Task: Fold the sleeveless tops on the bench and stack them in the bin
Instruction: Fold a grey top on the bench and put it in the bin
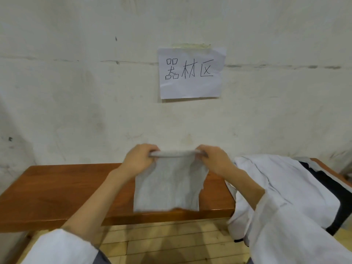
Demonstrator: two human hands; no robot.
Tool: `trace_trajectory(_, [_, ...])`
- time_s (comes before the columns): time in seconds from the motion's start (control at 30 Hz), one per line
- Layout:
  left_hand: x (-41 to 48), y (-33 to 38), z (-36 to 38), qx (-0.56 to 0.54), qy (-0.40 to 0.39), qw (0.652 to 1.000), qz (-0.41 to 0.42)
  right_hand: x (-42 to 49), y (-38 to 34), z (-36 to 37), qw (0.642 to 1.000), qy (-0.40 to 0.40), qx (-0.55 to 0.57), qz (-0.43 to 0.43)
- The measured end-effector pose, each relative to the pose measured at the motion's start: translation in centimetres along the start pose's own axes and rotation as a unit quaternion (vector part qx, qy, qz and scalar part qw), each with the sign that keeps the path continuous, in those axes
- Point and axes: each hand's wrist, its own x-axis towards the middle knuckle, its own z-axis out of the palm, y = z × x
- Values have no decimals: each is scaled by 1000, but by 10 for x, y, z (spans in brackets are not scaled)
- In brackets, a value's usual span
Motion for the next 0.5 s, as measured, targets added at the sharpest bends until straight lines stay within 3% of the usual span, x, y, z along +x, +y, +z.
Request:
trace_trajectory(0.13, [10,16,-9,66,181,980,57,17,-15,-15,976,202,16,-76])
trace_trajectory(0.2, [1,9,4,73,190,974,99,14,-8,2,956,272,-26,-110])
trace_trajectory(0.23, [-7,0,18,65,169,978,103,9,-1,15,959,263,-48,-93])
trace_trajectory(0.33, [-40,-22,64,57,13,997,43,-19,20,61,992,68,-108,19])
trace_trajectory(0.4, [-66,-35,94,84,-105,991,22,-46,36,90,985,-83,-146,37])
trace_trajectory(0.5, [-94,-48,121,91,-172,981,2,-81,45,114,980,-168,-97,37])
